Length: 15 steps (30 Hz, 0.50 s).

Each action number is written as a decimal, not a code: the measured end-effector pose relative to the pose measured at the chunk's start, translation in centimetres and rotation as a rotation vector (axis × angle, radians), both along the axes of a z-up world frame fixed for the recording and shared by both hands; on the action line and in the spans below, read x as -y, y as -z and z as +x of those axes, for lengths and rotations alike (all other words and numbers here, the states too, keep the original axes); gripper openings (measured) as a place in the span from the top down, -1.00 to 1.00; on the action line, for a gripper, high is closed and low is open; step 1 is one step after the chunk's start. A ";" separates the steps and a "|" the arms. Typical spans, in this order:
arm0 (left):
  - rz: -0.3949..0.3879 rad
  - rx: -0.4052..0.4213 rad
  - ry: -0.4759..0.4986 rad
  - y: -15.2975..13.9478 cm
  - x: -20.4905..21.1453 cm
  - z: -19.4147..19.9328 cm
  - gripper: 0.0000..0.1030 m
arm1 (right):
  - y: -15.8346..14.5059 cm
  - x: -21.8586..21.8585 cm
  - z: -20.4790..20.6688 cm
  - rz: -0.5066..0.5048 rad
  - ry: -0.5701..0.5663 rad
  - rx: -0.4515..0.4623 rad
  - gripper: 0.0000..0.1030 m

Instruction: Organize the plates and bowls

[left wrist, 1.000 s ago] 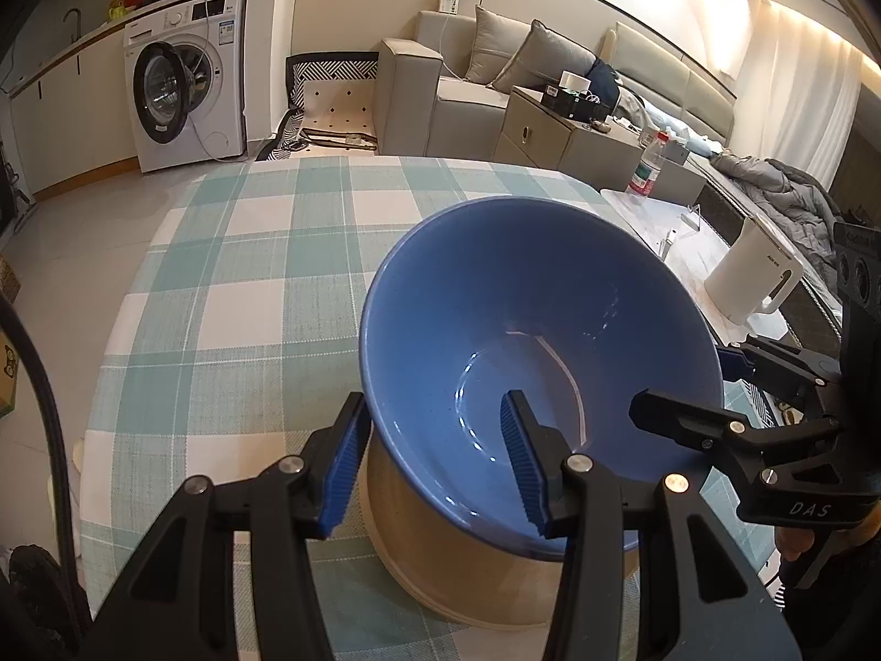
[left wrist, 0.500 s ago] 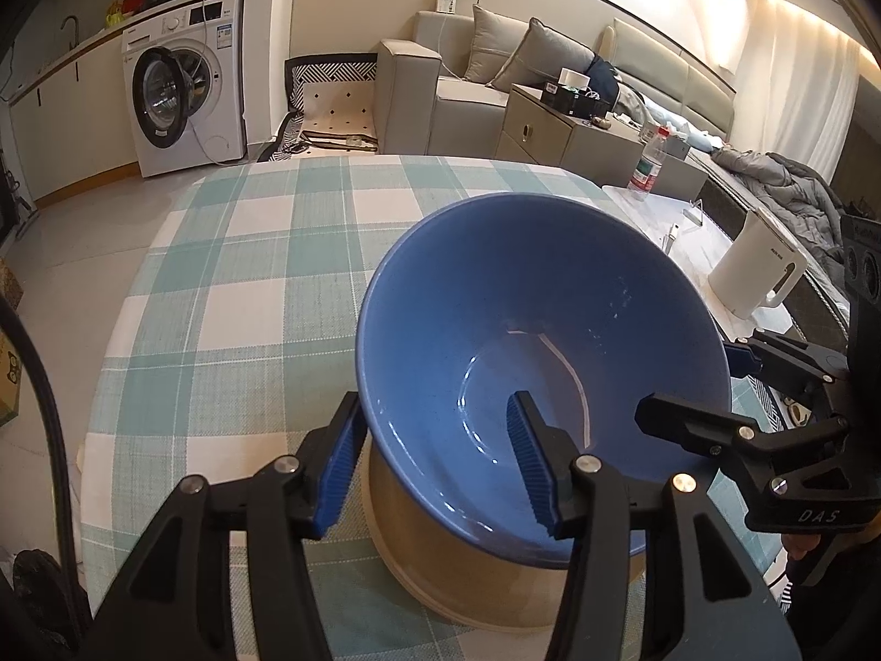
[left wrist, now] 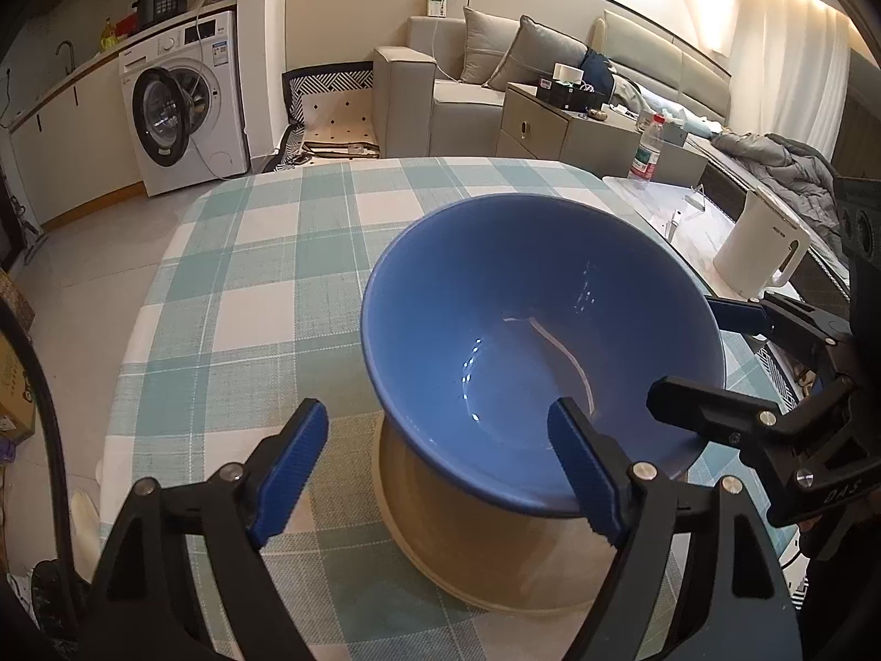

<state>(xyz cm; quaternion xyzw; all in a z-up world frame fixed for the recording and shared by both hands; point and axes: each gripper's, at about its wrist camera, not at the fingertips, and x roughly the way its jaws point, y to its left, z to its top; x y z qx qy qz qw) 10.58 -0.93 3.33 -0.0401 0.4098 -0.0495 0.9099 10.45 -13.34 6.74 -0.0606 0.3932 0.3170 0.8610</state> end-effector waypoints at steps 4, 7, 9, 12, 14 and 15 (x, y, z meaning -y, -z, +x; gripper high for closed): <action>0.017 0.026 -0.019 -0.2 -0.4 -0.7 -0.88 | 0.1 0.3 -0.4 0.017 -0.001 0.012 -0.97; 0.019 0.047 -0.025 -0.3 -0.8 -1.4 -0.92 | 0.0 0.5 -0.7 0.025 -0.002 0.029 -0.98; 0.016 0.061 -0.027 -0.4 -1.0 -1.8 -0.96 | -0.1 0.7 -1.2 0.036 0.000 0.058 -0.98; 0.030 0.083 -0.030 -0.6 -1.2 -2.5 -1.00 | -0.2 1.2 -1.7 0.057 0.003 0.087 -0.99; 0.045 0.107 -0.026 -0.8 -1.2 -3.1 -1.00 | -0.2 1.5 -2.0 0.073 0.006 0.097 -0.99; 0.051 0.116 -0.027 -0.8 -1.2 -3.3 -1.00 | -0.3 1.6 -2.1 0.078 0.006 0.100 -0.99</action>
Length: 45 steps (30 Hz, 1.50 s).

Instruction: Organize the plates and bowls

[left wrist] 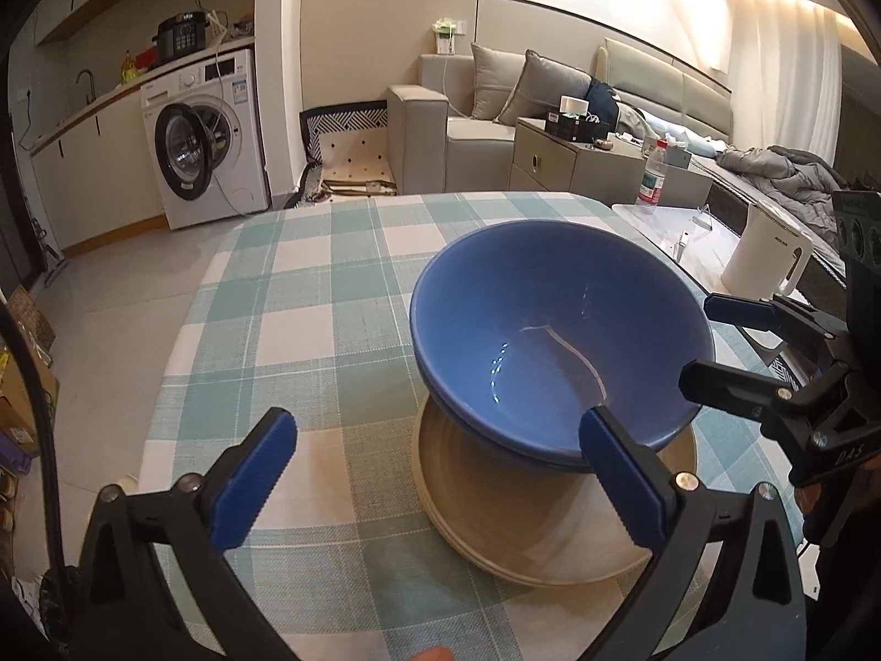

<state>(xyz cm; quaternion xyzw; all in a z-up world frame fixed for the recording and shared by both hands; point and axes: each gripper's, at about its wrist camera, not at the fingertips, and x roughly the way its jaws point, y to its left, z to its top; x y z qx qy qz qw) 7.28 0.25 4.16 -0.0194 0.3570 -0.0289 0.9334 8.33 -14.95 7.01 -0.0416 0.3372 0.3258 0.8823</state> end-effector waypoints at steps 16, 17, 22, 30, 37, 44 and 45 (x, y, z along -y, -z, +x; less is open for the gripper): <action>0.035 0.077 -0.046 0.9 -1.0 -3.6 -1.00 | -0.1 2.2 -3.3 0.048 0.012 0.096 -0.99; 0.040 0.080 -0.055 1.0 -1.0 -3.7 -1.00 | 0.0 2.2 -3.5 0.050 0.009 0.095 -0.99; 0.066 0.100 -0.080 1.9 -0.9 -4.3 -1.00 | 0.4 2.8 -4.4 0.061 0.015 0.127 -0.99; 0.059 0.167 -0.092 2.9 -0.8 -5.3 -1.00 | 1.6 3.7 -5.5 0.086 0.042 0.159 -0.99; 0.059 0.214 -0.082 3.4 -0.4 -5.7 -1.00 | 2.0 4.1 -6.3 0.108 0.052 0.203 -0.99; 0.054 0.263 -0.084 3.5 -0.5 -6.1 -1.00 | 2.5 3.9 -7.1 0.111 0.035 0.229 -0.99; 0.050 0.269 -0.084 3.5 -0.6 -6.2 -1.00 | 2.6 3.9 -7.2 0.108 0.034 0.233 -0.99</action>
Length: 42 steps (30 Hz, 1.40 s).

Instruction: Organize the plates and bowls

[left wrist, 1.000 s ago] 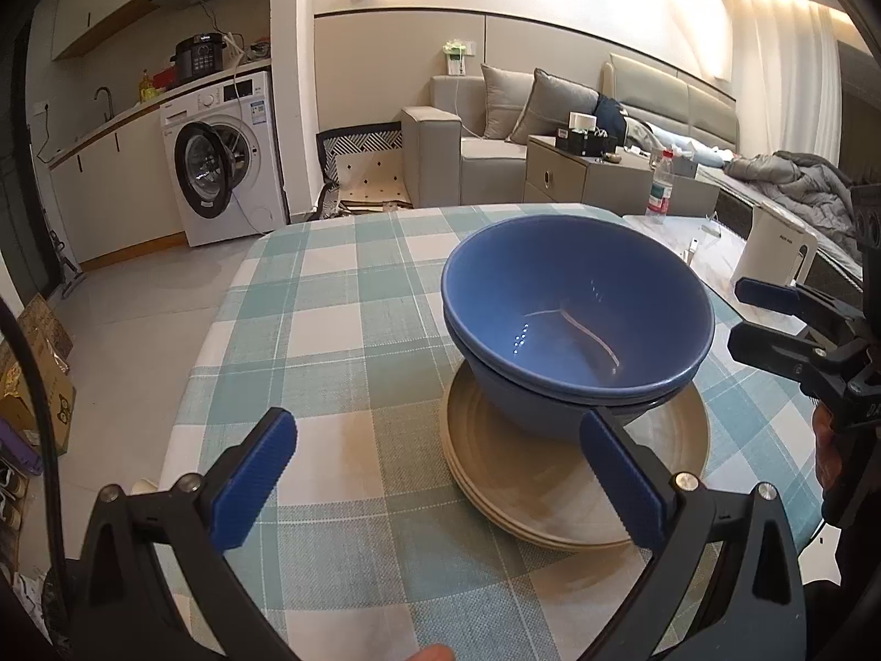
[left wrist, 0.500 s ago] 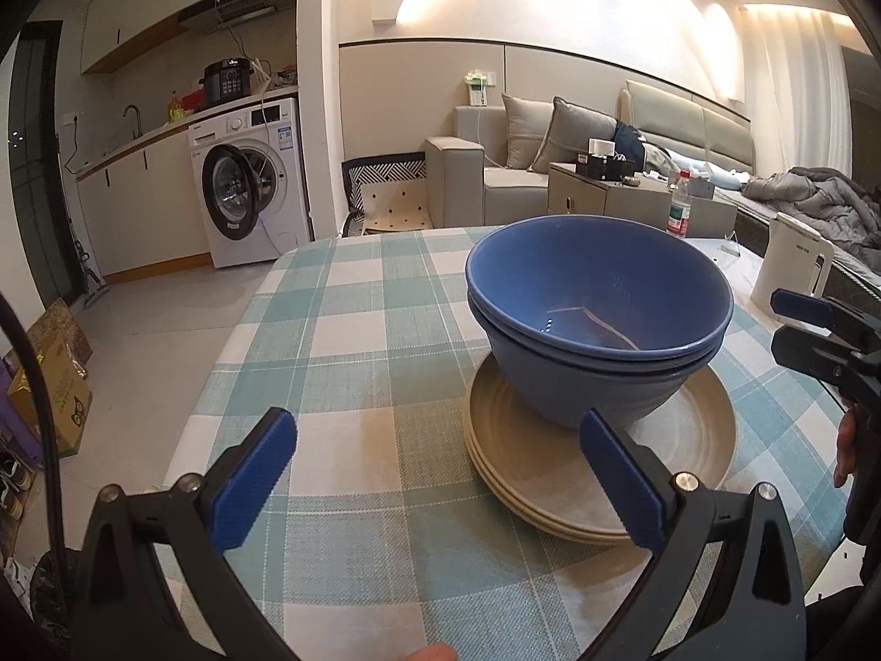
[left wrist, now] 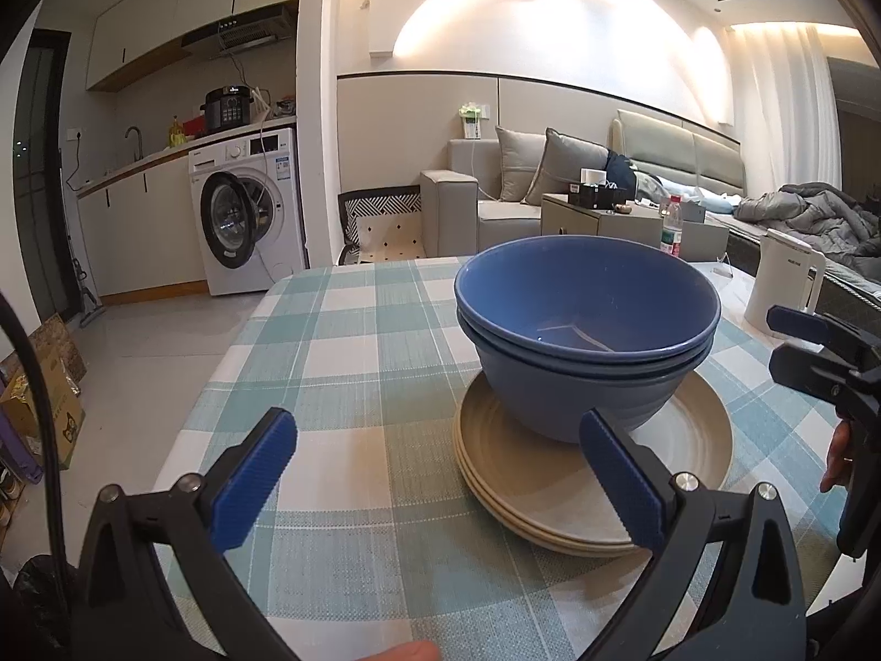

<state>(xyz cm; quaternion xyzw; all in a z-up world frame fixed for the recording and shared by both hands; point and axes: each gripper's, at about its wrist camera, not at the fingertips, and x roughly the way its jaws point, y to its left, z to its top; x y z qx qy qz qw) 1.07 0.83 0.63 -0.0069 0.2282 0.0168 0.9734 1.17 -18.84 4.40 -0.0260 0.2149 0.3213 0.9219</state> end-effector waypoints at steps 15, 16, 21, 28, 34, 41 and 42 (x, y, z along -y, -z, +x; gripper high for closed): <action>-0.046 0.026 -0.004 0.8 -1.4 -0.1 -1.00 | 0.7 1.2 -0.1 0.004 0.005 0.034 -0.99; -0.046 0.028 -0.005 0.8 -1.5 -0.1 -1.00 | 0.8 1.2 -0.1 -0.001 0.004 0.034 -0.99; -0.064 0.031 0.008 1.0 -2.1 -0.2 -1.00 | 1.2 1.6 -0.2 -0.012 -0.003 0.042 -0.99; -0.087 0.032 0.039 0.9 -2.4 -0.5 -1.00 | 1.3 2.5 -0.1 0.001 -0.007 0.050 -0.99; -0.103 0.033 0.074 0.9 -2.4 -0.5 -1.00 | 1.4 2.3 -0.2 -0.002 -0.029 0.059 -0.99; -0.093 0.037 0.103 0.8 -1.9 -0.5 -1.00 | 1.5 2.2 0.0 0.001 -0.044 0.051 -0.99; -0.089 0.038 0.105 0.8 -1.8 -0.6 -1.00 | 1.6 2.1 0.0 0.000 -0.045 0.050 -0.99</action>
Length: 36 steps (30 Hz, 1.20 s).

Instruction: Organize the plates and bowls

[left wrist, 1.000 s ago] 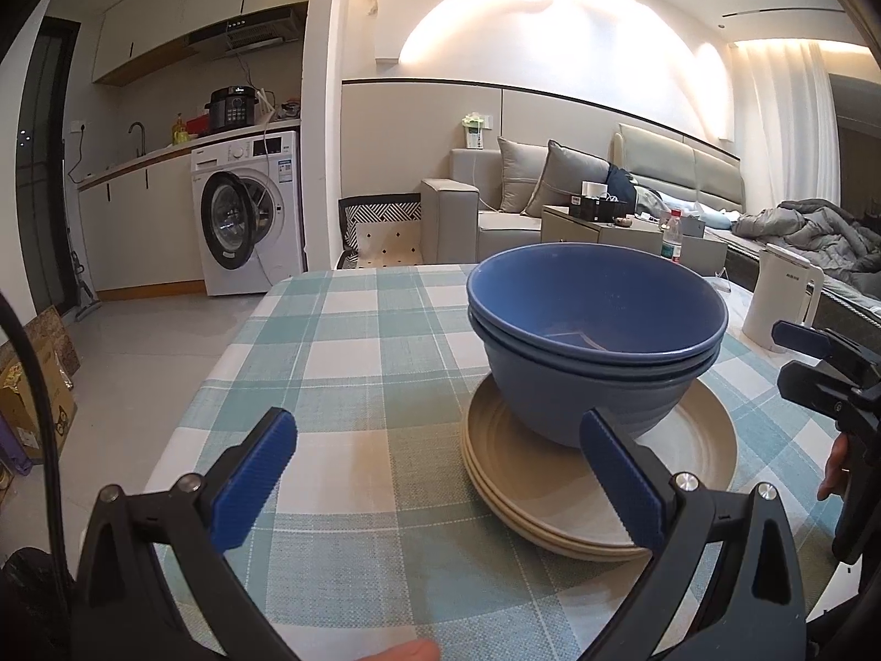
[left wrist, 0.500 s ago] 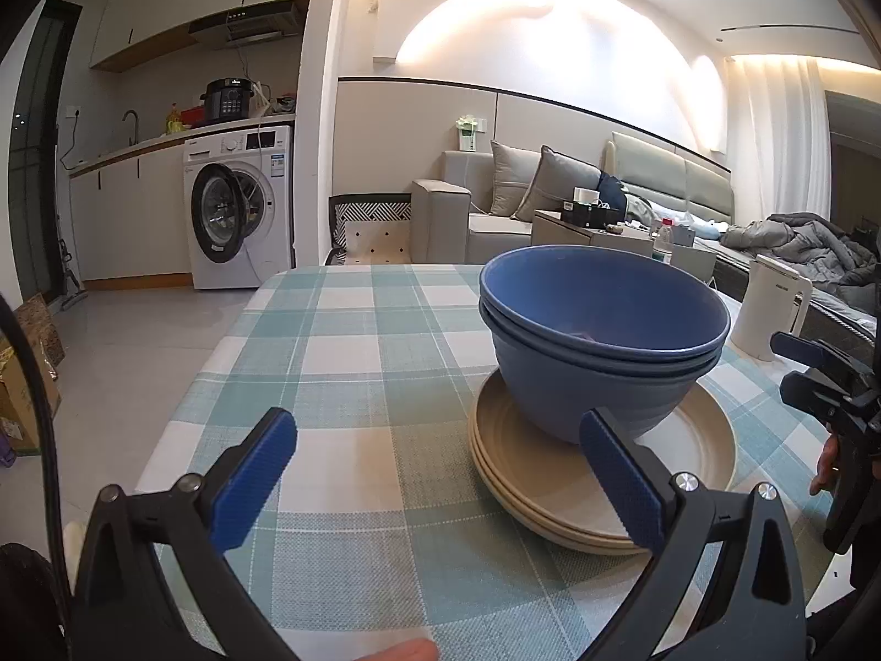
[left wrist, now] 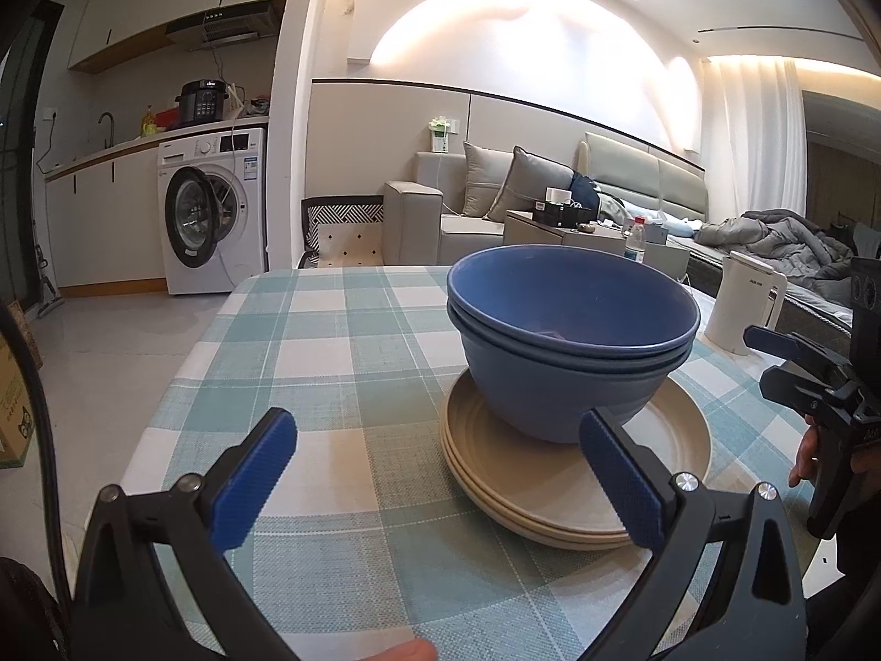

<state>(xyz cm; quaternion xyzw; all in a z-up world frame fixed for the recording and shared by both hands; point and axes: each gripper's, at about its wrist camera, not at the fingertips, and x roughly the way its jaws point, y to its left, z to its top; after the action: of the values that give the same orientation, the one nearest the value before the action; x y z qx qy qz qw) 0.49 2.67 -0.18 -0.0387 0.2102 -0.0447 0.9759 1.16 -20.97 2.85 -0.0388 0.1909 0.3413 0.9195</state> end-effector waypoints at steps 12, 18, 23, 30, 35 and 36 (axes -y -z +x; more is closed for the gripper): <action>0.023 0.004 -0.006 0.1 0.3 0.0 -1.00 | 0.0 -0.1 -0.2 -0.005 -0.003 0.007 -0.99; 0.037 0.016 -0.002 -0.1 0.6 -0.2 -1.00 | 0.0 -0.1 -0.2 -0.006 -0.002 0.007 -0.99; 0.039 0.018 -0.003 0.0 0.6 -0.2 -1.00 | 0.0 -0.1 -0.1 -0.005 -0.006 0.004 -0.99; 0.037 0.017 -0.012 -0.1 0.6 -0.3 -1.00 | 0.1 -0.2 0.0 -0.004 -0.015 -0.002 -0.99; 0.035 0.018 -0.007 -0.1 0.6 -0.3 -1.00 | 0.1 -0.2 0.0 -0.003 -0.014 -0.002 -0.99; 0.035 0.018 -0.008 -0.1 0.6 -0.3 -1.00 | 0.1 -0.2 0.0 -0.004 -0.015 -0.001 -0.99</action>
<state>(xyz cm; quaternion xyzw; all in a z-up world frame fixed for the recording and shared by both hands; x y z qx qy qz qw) 0.20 2.10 -0.10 -0.0221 0.2020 -0.0376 0.9784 1.15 -20.77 2.79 -0.0419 0.1920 0.3479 0.9167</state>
